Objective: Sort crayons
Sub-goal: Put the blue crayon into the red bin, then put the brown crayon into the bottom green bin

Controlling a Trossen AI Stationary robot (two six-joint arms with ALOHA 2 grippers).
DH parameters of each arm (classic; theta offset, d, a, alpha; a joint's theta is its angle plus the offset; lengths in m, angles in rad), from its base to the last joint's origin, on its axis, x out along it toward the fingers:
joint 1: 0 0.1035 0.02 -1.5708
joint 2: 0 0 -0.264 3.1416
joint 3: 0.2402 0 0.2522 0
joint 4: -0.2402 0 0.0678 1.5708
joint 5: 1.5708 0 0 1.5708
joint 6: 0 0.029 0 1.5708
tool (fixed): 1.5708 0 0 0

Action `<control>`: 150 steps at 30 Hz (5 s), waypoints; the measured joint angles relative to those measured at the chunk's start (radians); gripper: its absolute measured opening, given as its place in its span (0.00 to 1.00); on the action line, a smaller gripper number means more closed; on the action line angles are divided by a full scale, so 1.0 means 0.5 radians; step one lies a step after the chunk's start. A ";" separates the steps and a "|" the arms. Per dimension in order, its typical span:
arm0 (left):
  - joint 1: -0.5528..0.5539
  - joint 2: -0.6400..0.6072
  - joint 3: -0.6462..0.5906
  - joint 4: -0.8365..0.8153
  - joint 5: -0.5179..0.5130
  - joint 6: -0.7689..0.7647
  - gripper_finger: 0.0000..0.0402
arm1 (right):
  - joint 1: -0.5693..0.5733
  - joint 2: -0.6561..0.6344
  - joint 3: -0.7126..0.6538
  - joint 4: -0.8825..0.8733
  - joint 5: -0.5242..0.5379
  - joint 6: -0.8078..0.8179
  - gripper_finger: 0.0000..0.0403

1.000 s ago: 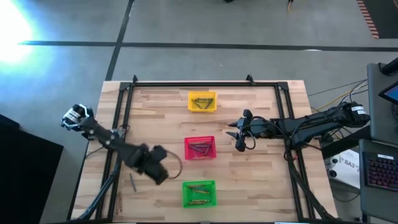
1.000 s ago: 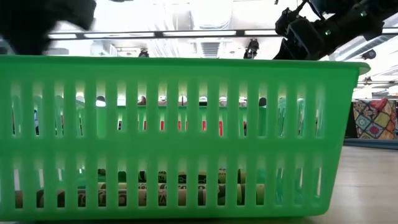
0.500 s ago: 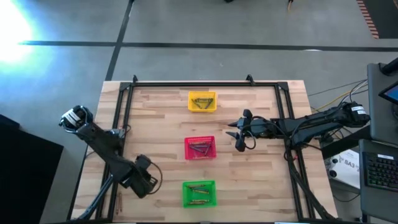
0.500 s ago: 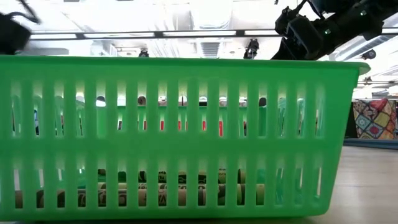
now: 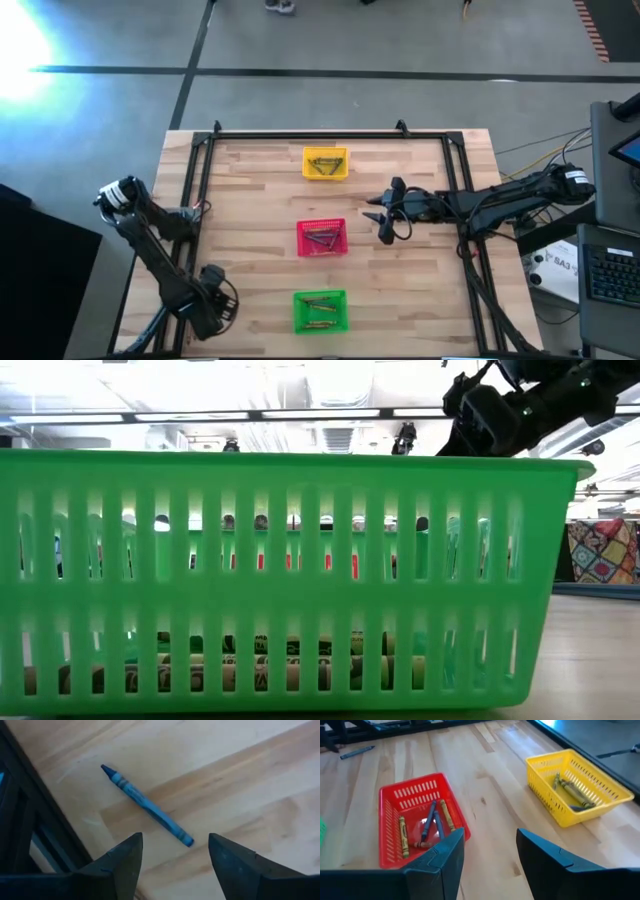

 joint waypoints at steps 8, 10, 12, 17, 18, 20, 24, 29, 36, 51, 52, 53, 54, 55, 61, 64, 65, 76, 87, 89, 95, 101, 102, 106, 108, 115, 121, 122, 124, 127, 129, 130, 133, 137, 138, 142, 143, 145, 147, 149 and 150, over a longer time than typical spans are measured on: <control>-0.005 0.131 -0.078 0.085 0.007 0.080 0.48 | 0.089 0.001 -0.040 -0.002 -0.052 0.122 0.43; -0.005 0.124 -0.143 0.197 0.008 0.086 0.46 | 0.120 0.001 -0.040 -0.010 -0.052 0.139 0.43; -0.005 0.115 -0.215 0.302 0.007 0.111 0.42 | 0.152 0.001 -0.040 -0.019 -0.052 0.142 0.43; 0.007 0.111 -0.254 0.356 -0.018 0.300 0.29 | 0.230 0.001 -0.040 -0.047 -0.051 0.180 0.42; 0.011 0.111 -0.239 0.343 -0.038 0.347 0.25 | 0.242 0.001 -0.041 -0.054 -0.051 0.189 0.42; 0.025 0.103 -0.196 0.301 -0.093 0.429 0.17 | 0.266 0.002 -0.041 -0.055 -0.044 0.219 0.42; 0.085 0.088 -0.118 0.120 -0.392 0.533 0.03 | 0.285 0.035 -0.041 -0.009 -0.033 0.271 0.42; 0.169 0.061 -0.025 0.023 -0.849 0.733 0.03 | 0.284 0.202 -0.045 0.249 -0.051 0.304 0.42; 0.349 0.051 0.086 0.044 -1.948 1.259 0.01 | 0.284 0.599 0.085 0.993 -0.314 0.124 0.42; 0.960 0.040 0.143 0.927 -2.200 2.664 0.00 | 0.283 0.793 0.450 1.201 -0.190 -0.194 0.42; 0.992 0.040 0.143 1.020 -2.158 2.764 0.00 | 0.283 0.788 0.440 1.217 -0.191 -0.195 0.42; 1.022 0.040 0.143 1.100 -2.098 2.867 0.00 | 0.283 0.786 0.434 1.223 -0.189 -0.196 0.42; 1.056 0.040 0.143 1.169 -2.018 2.972 0.00 | 0.282 0.786 0.432 1.233 -0.189 -0.194 0.42; 1.087 0.040 0.143 1.253 -1.930 3.068 0.00 | 0.282 0.785 0.426 1.238 -0.191 -0.193 0.42; 1.204 0.040 0.143 1.621 -1.682 3.415 0.00 | 0.288 0.784 0.409 1.233 -0.209 -0.180 0.42; 1.217 0.040 0.143 1.744 -1.669 3.519 0.00 | 0.293 0.784 0.395 1.230 -0.196 -0.171 0.42; 1.223 0.040 0.143 1.776 -1.670 3.540 0.00 | 0.293 0.783 0.389 1.235 -0.170 -0.155 0.42; 1.240 0.041 0.142 1.905 -1.833 3.505 0.00 | 0.305 0.780 0.327 1.336 0.357 -0.111 0.42; 1.260 0.041 0.142 1.813 -1.866 3.507 0.00 | 0.311 0.780 0.326 1.286 0.337 -0.204 0.42; 1.257 0.037 0.142 1.775 -1.829 3.505 0.00 | 0.311 0.778 0.326 1.241 0.336 -0.206 0.42; 1.122 -0.102 0.143 0.978 -1.382 2.791 0.00 | 0.311 0.675 0.326 0.929 0.336 -0.155 0.42; 0.681 -0.097 0.143 0.164 -0.920 1.544 0.02 | 0.311 0.507 0.325 0.677 0.332 -0.092 0.42; 0.597 -0.078 0.143 0.130 -0.837 1.384 0.03 | 0.311 0.483 0.325 0.652 0.332 -0.084 0.42; 0.348 0.010 0.142 0.153 -0.541 0.931 0.11 | 0.324 0.439 0.325 0.613 0.330 -0.071 0.42; 0.280 0.061 0.142 0.150 -0.374 0.767 0.17 | 0.327 0.439 0.325 0.608 0.329 -0.069 0.42; 0.195 0.252 0.141 0.161 0.272 0.422 0.36 | 0.332 0.455 0.325 0.564 0.323 -0.128 0.42; 0.121 0.409 0.242 0.196 0.512 0.380 0.40 | 0.331 0.455 0.325 0.568 0.324 -0.228 0.42; 0.099 0.432 0.255 0.197 0.532 0.381 0.40 | 0.331 0.456 0.325 0.568 0.324 -0.229 0.42; 0.054 0.465 0.275 0.194 0.606 0.373 0.40 | 0.331 0.465 0.325 0.569 0.323 -0.232 0.42; -0.009 0.490 0.284 0.191 0.699 0.348 0.40 | 0.331 0.483 0.324 0.568 0.324 -0.245 0.42; -0.030 0.500 0.285 0.188 0.728 0.343 0.40 | 0.331 0.496 0.324 0.568 0.323 -0.245 0.42; -0.040 0.500 0.286 0.189 0.726 0.344 0.40 | 0.331 0.500 0.324 0.568 0.324 -0.245 0.42; -0.041 0.498 0.289 0.180 0.727 0.347 0.38 | 0.331 0.512 0.323 0.570 0.324 -0.244 0.42; -0.039 0.498 0.329 0.113 0.726 0.355 0.32 | 0.331 0.512 0.322 0.590 0.325 -0.245 0.42; -0.039 0.498 0.344 0.078 0.727 0.350 0.30 | 0.331 0.510 0.323 0.598 0.325 -0.245 0.42; -0.040 0.498 0.394 -0.029 0.732 0.316 0.19 | 0.331 0.509 0.322 0.608 0.325 -0.256 0.42; -0.040 0.498 0.400 -0.034 0.732 0.311 0.16 | 0.331 0.509 0.323 0.608 0.326 -0.260 0.42; -0.040 0.498 0.407 -0.039 0.736 0.306 0.10 | 0.331 0.509 0.322 0.607 0.326 -0.260 0.42; -0.040 0.498 0.405 -0.047 0.736 0.274 0.05 | 0.331 0.509 0.323 0.597 0.325 -0.260 0.42; -0.040 0.498 0.403 -0.050 0.736 0.259 0.02 | 0.331 0.509 0.322 0.583 0.326 -0.260 0.42; -0.040 0.498 0.402 -0.050 0.737 0.256 0.01 | 0.331 0.509 0.322 0.582 0.326 -0.260 0.42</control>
